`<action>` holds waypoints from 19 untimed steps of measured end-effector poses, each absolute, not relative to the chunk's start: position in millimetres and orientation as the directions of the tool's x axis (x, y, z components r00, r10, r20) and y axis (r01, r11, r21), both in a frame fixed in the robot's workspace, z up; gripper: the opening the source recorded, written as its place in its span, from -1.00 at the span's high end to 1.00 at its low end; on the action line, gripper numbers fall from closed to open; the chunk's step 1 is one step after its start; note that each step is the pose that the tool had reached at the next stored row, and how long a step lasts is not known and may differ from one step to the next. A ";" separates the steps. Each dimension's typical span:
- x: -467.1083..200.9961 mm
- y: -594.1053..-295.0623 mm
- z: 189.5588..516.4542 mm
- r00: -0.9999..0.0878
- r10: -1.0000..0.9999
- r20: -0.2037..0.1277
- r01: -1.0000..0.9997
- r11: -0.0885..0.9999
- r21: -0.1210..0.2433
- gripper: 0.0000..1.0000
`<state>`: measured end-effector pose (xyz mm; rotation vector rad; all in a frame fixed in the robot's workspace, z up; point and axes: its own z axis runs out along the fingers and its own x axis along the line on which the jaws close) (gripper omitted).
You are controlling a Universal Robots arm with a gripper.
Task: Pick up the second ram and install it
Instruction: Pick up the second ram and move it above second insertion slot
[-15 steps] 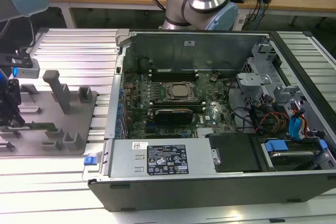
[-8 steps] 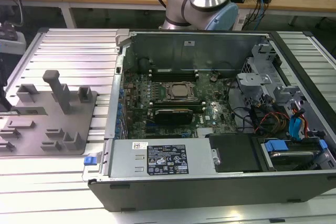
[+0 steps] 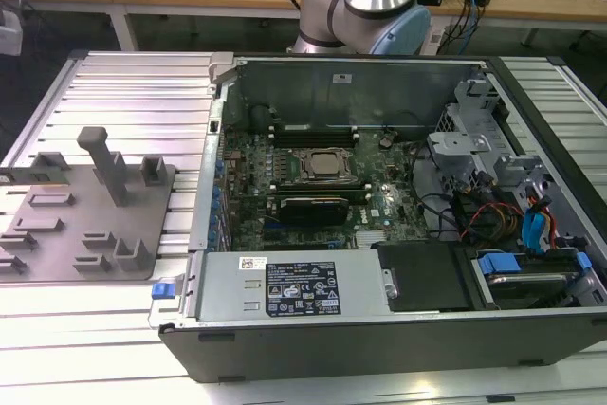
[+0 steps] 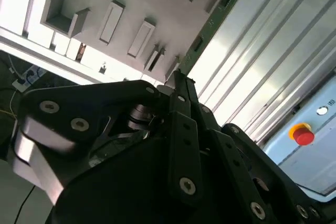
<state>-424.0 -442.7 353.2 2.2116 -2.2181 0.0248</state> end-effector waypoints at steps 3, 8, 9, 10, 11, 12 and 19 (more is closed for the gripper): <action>-424.0 -442.7 371.0 -0.003 -1.000 0.018 -1.000 0.003 -0.005 0.82; -424.0 -442.6 397.8 -0.003 -1.000 0.018 -1.000 0.003 -0.006 0.82; -424.0 -442.6 403.2 -0.003 -1.000 0.018 -1.000 0.003 -0.006 0.82; -424.0 -442.6 415.4 -0.003 -1.000 0.019 -1.000 0.003 -0.006 0.82; -424.0 -442.6 421.6 -0.003 -1.000 0.019 -1.000 0.003 -0.006 0.82; -424.0 -442.5 425.9 -0.003 -1.000 0.019 -1.000 0.003 -0.006 0.82; -424.0 -442.5 452.8 -0.003 -1.000 0.021 -1.000 0.003 -0.006 0.82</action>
